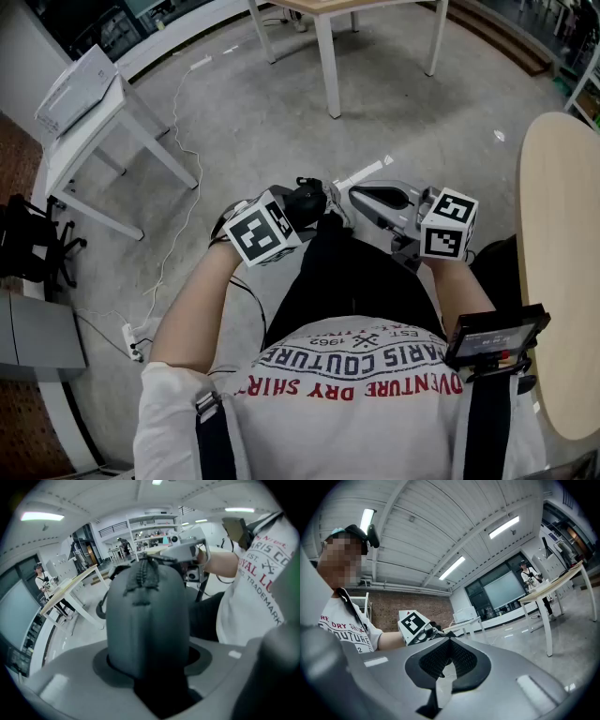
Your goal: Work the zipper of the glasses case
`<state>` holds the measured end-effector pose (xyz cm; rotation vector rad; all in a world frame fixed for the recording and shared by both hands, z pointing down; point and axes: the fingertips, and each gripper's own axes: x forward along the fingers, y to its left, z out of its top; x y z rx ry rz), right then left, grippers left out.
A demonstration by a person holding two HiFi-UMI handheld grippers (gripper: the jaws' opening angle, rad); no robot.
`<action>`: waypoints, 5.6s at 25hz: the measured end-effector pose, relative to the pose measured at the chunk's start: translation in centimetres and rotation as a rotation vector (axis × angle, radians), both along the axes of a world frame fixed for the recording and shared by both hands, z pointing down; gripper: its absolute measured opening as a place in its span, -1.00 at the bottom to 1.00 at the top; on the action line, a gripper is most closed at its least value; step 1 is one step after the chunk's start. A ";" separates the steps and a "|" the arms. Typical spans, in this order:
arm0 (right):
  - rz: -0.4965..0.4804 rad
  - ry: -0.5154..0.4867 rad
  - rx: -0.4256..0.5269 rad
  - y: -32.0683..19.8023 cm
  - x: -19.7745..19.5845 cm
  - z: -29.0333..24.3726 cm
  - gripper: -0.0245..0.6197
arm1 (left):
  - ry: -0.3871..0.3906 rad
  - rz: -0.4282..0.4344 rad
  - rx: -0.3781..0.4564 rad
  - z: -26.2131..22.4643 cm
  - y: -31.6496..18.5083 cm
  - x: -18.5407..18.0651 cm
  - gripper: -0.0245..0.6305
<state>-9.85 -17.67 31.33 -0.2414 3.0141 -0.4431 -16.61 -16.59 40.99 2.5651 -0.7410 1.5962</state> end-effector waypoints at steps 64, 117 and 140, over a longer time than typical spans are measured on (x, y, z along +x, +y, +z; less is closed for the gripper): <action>-0.204 0.128 0.253 5.0 -1.9 1.7 -0.85 | -0.245 0.359 -0.224 2.9 4.4 1.0 -0.18; -0.252 0.017 0.227 4.9 0.3 -1.1 -0.87 | 0.937 0.195 -0.379 -6.5 5.7 7.2 -0.19; -0.249 -0.005 0.217 4.8 0.3 -1.0 -0.93 | 1.337 0.056 -0.385 -10.2 3.5 7.2 -0.19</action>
